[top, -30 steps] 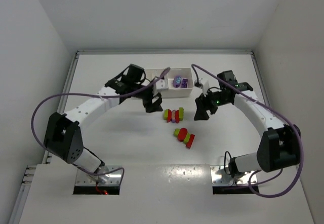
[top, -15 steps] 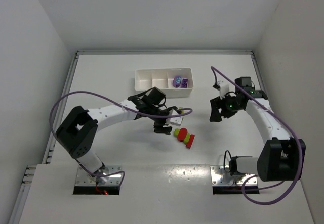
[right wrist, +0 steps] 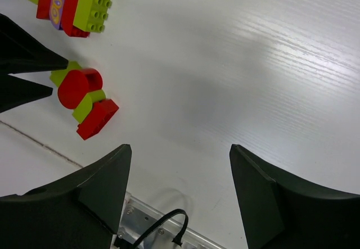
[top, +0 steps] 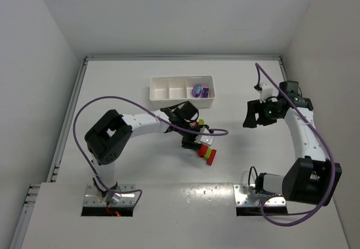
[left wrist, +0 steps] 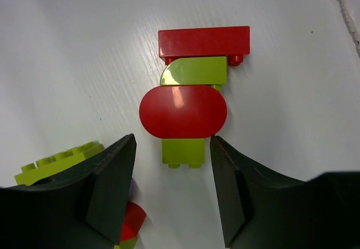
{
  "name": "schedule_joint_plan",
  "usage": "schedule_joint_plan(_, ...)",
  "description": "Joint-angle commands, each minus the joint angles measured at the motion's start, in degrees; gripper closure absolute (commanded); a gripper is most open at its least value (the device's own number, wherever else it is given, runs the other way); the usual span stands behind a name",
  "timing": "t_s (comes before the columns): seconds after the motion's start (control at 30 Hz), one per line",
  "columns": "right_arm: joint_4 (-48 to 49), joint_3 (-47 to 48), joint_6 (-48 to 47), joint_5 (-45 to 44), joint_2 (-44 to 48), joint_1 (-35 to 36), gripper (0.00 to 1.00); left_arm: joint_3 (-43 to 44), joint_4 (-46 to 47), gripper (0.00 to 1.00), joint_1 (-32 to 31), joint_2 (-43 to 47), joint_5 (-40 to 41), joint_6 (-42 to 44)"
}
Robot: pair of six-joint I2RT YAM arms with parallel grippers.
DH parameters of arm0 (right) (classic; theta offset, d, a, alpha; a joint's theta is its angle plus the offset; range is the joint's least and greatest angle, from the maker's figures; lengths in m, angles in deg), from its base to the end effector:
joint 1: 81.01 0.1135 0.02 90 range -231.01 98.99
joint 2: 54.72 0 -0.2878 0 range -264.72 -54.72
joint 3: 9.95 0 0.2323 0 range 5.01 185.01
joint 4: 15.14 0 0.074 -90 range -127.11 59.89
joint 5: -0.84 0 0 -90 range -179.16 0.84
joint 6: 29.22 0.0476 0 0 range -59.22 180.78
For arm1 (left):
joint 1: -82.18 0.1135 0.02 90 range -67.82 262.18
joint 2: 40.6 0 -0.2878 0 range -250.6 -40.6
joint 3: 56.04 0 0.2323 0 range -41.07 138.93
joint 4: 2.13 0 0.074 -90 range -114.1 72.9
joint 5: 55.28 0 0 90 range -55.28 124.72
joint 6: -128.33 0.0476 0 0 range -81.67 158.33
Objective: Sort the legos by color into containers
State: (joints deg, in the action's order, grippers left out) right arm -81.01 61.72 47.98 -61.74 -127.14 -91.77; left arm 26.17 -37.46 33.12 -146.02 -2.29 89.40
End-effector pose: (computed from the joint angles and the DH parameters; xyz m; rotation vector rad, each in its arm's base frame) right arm 0.2119 -0.0179 0.2781 -0.1777 2.6009 0.5118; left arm 0.2198 -0.2971 0.2038 2.0429 1.4067 -0.8142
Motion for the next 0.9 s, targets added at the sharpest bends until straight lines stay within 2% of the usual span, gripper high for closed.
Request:
schedule_joint_plan(0.0, -2.45, 2.71, 0.84, 2.72, -0.17, -1.18, 0.28, 2.19, 0.59, 0.39, -0.6, -1.01, -1.66, 2.98)
schedule_joint_plan(0.4, -5.36, 6.31, -0.83, 5.45, -2.37, -2.33, 0.28, 3.25, -2.49, 0.37, -0.6, -4.26, 0.01, 5.36)
schedule_joint_plan(0.47, -5.36, 6.92, -0.83, 5.45, -2.37, -2.33, 0.28, 3.77, -2.49, 0.4, -0.6, -4.96, 0.54, 4.74)
schedule_joint_plan(0.5, -5.88, 6.92, -0.83, 6.06, -2.37, -2.33, 0.28, 3.77, -2.49, 0.47, -0.6, -5.57, 0.54, 4.74)
schedule_joint_plan(0.6, -7.72, 7.54, -2.58, 7.38, -3.6, -2.33, 0.28, 4.3, -2.49, 0.57, -0.6, -6.19, 0.54, 4.21)
schedule_joint_plan(0.7, -8.52, 7.54, -4.16, 10.19, -4.12, -1.72, 0.28, 4.83, -2.49, 0.61, -0.6, -6.19, 0.54, 3.6)
schedule_joint_plan(0.83, -12.11, 8.15, -6.09, 17.3, -7.45, -1.72, 0.26, 4.22, -0.05, 0.74, 1.06, -4.44, -0.51, 0.01)
schedule_joint_plan(0.87, -12.82, 8.68, -7.14, 21.15, -8.51, -1.72, 0.26, 3.34, 1.01, 0.74, 2.37, -3.48, -1.21, -3.14)
